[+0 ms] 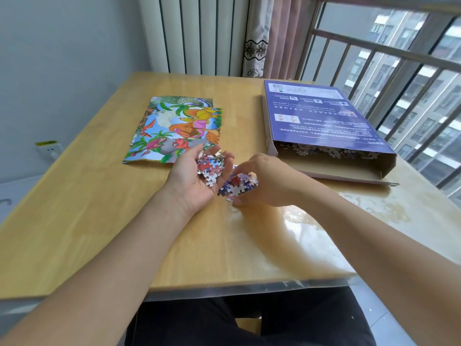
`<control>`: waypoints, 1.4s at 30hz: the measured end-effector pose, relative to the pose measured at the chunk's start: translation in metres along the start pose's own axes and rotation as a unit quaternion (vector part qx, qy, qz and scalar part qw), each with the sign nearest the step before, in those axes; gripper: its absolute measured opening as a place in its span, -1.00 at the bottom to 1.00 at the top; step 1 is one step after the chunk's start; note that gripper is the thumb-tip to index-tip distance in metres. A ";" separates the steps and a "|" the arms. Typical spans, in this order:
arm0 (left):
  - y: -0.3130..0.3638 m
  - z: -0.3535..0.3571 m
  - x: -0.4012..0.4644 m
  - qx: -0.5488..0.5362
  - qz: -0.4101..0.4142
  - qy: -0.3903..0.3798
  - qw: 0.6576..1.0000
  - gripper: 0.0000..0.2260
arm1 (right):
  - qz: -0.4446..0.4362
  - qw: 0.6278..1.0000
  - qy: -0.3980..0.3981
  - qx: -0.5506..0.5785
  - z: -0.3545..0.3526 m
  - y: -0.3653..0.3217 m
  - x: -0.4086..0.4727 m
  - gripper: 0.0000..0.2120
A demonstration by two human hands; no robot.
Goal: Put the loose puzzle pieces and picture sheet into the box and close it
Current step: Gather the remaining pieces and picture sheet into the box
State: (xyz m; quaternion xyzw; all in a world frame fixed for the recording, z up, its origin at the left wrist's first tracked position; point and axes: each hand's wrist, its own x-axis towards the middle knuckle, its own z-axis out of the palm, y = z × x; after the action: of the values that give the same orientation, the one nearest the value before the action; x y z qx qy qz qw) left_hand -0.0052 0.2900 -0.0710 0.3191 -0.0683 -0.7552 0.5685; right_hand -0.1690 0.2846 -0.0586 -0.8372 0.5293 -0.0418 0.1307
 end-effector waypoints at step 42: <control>-0.011 0.007 -0.005 0.040 0.002 -0.017 0.999 -0.60 | -0.018 0.974 0.056 0.217 -0.048 -0.029 0.027 -0.81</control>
State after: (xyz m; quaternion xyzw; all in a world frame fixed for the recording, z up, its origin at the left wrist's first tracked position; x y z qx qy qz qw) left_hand -0.0170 0.2966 -0.0689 0.3286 -0.1090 -0.7560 0.5555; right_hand -0.1419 0.2642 -0.0067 -0.7946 0.4988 -0.2049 0.2789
